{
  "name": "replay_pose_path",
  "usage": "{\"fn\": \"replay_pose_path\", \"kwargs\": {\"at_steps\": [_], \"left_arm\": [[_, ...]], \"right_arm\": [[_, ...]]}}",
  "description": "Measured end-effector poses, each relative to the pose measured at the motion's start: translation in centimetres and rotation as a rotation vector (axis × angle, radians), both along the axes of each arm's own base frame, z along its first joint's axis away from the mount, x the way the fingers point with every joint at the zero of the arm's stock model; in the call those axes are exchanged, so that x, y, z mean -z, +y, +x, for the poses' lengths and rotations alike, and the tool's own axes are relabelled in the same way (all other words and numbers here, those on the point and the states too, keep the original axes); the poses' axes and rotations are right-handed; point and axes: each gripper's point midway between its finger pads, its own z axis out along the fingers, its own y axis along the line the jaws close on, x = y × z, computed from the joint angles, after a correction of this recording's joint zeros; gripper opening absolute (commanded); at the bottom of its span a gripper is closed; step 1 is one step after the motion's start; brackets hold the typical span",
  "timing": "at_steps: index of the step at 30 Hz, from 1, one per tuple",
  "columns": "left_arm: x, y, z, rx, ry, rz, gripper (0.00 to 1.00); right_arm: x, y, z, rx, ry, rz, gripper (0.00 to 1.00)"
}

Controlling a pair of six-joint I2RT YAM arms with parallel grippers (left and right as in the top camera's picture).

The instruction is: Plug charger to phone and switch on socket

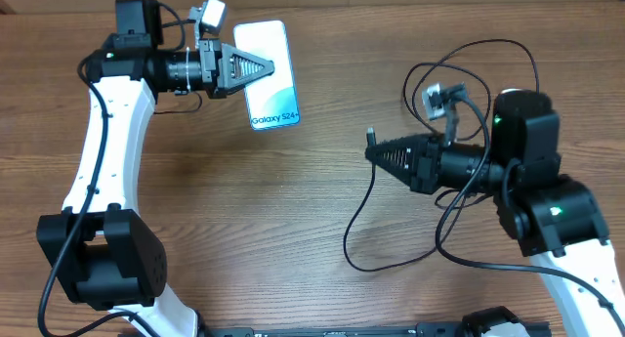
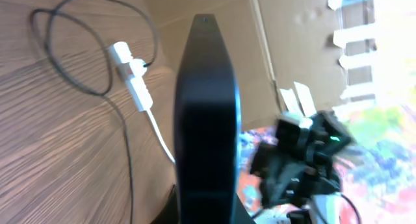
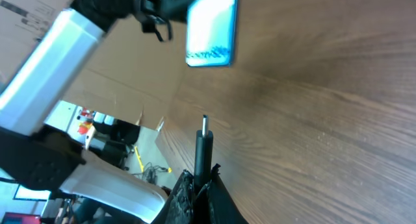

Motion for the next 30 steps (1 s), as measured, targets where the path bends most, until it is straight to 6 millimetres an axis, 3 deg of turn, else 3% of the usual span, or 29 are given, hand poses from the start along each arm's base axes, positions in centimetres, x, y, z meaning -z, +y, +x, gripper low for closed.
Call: {"fn": "replay_pose_path", "kwargs": {"at_steps": [4,15,20,24,30], "left_arm": [[-0.8,-1.0,-0.4,0.045,-0.053,-0.03,0.04],[-2.9,-2.1,0.7,0.085,-0.13,-0.061,0.05],[-3.7,-2.6,1.0,0.092,-0.102,-0.066,0.04],[-4.2,-3.1,1.0,0.104,-0.086,-0.07,0.05],[-4.8,-3.5,1.2,0.103,-0.063,-0.071,0.04]], "right_arm": [[2.5,1.1,0.1,-0.017,0.038,0.021,0.04],[1.5,7.1,0.8,-0.093,-0.015,0.138,0.04],[2.4,9.5,1.9,-0.112,0.003,0.166,0.04],[2.7,10.5,2.3,-0.105,0.011,0.177,0.04],[1.2,10.7,2.9,-0.082,-0.019,0.227,0.04]]}}
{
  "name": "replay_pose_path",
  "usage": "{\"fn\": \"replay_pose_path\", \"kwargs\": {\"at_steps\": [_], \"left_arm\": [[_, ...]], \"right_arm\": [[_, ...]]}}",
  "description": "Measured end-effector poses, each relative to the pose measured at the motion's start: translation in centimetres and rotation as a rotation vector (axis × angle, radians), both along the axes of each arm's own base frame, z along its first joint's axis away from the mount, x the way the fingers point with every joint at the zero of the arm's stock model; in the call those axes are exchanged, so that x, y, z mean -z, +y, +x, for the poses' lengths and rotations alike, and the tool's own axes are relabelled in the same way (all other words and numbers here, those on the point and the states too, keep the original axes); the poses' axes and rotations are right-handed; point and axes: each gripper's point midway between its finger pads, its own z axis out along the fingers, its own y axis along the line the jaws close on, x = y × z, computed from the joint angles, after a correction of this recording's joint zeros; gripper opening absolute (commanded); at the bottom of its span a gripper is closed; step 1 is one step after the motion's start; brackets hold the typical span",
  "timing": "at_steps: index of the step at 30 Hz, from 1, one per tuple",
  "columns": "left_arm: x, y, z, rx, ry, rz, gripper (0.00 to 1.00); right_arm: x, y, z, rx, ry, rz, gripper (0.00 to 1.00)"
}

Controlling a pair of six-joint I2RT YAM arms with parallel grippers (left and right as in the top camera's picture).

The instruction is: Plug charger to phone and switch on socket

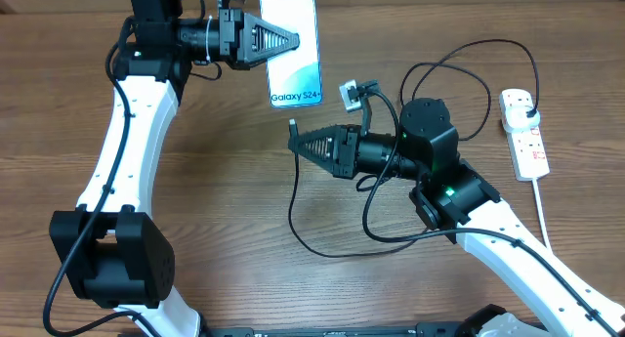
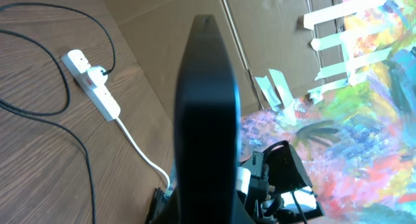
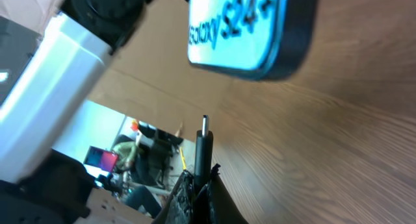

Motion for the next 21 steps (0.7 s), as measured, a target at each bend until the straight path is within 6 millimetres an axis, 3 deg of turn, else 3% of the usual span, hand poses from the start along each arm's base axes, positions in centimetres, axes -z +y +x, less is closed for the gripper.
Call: {"fn": "replay_pose_path", "kwargs": {"at_steps": [21], "left_arm": [[-3.0,0.0,0.5,-0.002,0.019,-0.016,0.04]], "right_arm": [[-3.4,-1.0,2.0,0.082,0.004,0.128,0.04]]}}
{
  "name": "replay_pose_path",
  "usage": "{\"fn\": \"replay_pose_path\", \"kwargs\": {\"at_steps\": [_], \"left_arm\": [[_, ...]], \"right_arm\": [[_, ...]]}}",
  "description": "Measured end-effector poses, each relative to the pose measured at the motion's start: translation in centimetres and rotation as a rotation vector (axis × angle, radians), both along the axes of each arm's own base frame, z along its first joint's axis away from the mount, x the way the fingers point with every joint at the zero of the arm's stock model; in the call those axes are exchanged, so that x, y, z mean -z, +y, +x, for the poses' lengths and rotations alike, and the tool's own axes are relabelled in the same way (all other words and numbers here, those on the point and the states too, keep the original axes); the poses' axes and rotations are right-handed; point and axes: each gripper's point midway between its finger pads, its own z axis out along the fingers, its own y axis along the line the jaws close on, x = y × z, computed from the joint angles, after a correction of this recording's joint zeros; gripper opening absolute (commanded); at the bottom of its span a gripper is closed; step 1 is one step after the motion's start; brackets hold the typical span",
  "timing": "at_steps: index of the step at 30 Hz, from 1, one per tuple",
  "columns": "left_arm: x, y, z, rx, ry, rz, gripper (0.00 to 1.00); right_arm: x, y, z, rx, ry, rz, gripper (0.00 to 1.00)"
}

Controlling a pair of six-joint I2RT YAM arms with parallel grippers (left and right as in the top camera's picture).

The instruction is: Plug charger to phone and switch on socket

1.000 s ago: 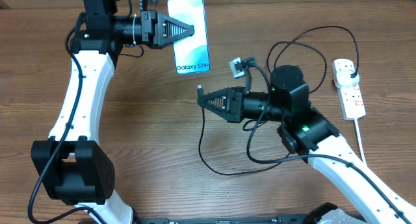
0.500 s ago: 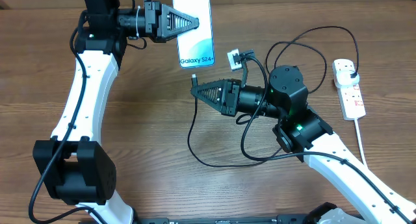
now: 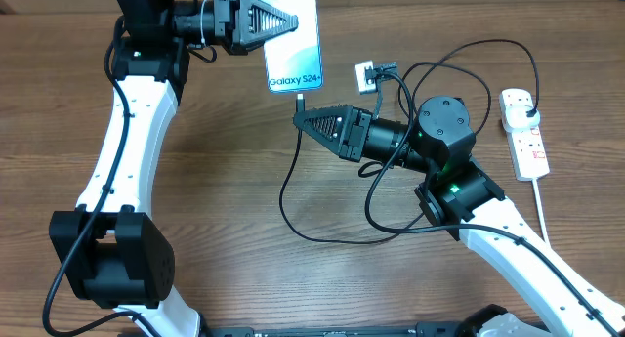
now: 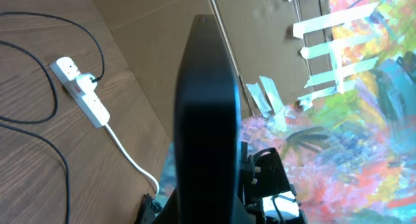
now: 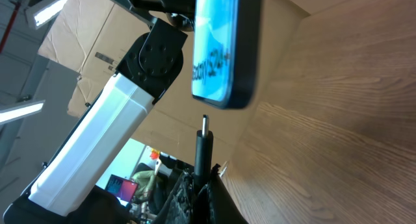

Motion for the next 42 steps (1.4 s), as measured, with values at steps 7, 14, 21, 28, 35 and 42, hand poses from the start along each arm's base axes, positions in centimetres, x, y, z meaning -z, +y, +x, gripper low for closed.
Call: {"fn": "replay_pose_path", "kwargs": {"at_steps": [7,14,21,28,35,42], "left_arm": [[-0.1,-0.1,-0.1,0.003,0.046,0.0,0.05],[-0.1,-0.2,-0.1,0.004,0.063,0.0,0.05],[-0.1,-0.2,-0.1,0.005,0.063,0.0,0.04],[-0.1,-1.3,-0.5,0.026,0.063,0.0,0.05],[-0.1,-1.3,-0.5,0.024,0.062,0.0,0.04],[-0.1,-1.3,-0.5,0.024,0.062,0.0,0.05]], "right_arm": [[-0.3,0.0,0.0,0.0,0.0,0.011,0.04],[-0.4,0.0,0.0,0.0,-0.003,0.013,0.04],[-0.4,0.0,0.0,0.0,-0.005,0.015,0.04],[-0.4,0.0,0.0,0.0,-0.005,0.015,0.04],[-0.4,0.0,0.0,0.0,-0.005,0.015,0.04],[-0.4,0.0,-0.1,-0.004,-0.005,0.014,0.04]]}}
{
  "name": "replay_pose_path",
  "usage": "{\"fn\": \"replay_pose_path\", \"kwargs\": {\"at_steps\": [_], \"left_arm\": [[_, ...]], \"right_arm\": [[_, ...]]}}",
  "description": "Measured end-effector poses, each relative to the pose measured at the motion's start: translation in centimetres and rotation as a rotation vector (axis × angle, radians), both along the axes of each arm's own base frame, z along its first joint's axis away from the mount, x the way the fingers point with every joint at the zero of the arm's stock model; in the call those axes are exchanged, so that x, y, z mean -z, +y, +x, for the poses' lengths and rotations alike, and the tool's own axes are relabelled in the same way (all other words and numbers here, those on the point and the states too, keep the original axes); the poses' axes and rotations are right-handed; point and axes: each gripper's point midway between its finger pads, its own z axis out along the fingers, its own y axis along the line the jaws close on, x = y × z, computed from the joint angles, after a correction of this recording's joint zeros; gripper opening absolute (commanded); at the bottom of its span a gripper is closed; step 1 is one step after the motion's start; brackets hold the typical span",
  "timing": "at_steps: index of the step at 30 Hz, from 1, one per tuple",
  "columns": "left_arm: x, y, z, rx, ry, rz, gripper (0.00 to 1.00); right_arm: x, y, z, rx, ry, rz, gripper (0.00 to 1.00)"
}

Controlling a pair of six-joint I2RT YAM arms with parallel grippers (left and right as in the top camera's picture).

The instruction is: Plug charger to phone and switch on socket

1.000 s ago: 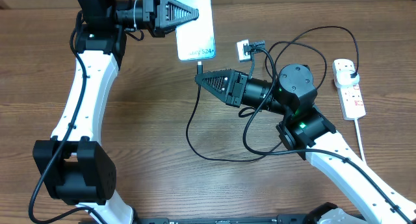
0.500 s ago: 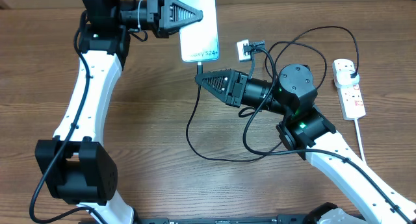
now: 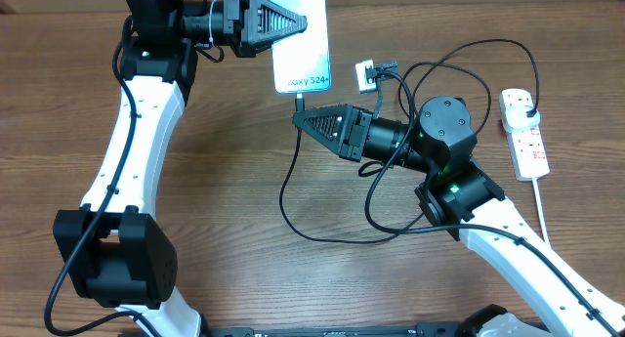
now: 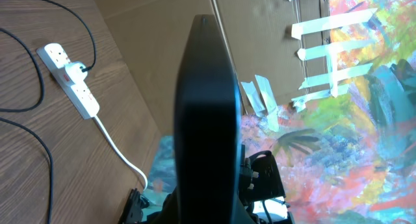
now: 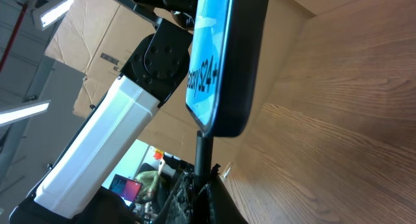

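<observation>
My left gripper (image 3: pixel 293 22) is shut on the phone (image 3: pixel 302 46), held above the table with its lit "Galaxy S24+" screen up. In the left wrist view the phone (image 4: pixel 207 113) is a dark edge-on slab. My right gripper (image 3: pixel 305 119) is shut on the black charger plug (image 5: pixel 202 156), whose tip meets the phone's bottom edge (image 5: pixel 224 123). The metal tip is hidden there. The black cable (image 3: pixel 293 195) loops over the table to the white socket strip (image 3: pixel 523 132) at the right, also the socket strip (image 4: pixel 67 81) in the left wrist view.
The wooden table (image 3: pixel 195 230) lies under both arms. A white adapter (image 3: pixel 366 76) with cable sits just right of the phone. Cardboard boxes (image 5: pixel 84 29) and a colourful painted wall (image 4: pixel 338 120) stand beyond the table.
The phone in my left gripper has shifted slightly right and down toward the plug. The plug's metal tip, bare below the phone before, is now hidden at the phone's bottom edge.
My left gripper held the phone at the far left and my right held the plug at the right, well apart. Then both stood near the table's middle, plug below the phone. The gap narrowed, and now the plug's tip meets the phone's bottom edge.
</observation>
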Motion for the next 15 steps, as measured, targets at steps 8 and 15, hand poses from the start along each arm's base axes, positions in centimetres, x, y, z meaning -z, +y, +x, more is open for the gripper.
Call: {"fn": "replay_pose_path", "kwargs": {"at_steps": [8,15], "left_arm": [[0.0,0.0,0.0,0.0,-0.001,0.0,0.05],[0.0,0.1,0.1,-0.003,-0.003,0.0,0.05]], "right_arm": [[-1.0,-0.3,0.0,-0.014,0.0,0.04,0.04],[-0.8,-0.6,0.3,-0.02,0.017,0.047,0.04]]}}
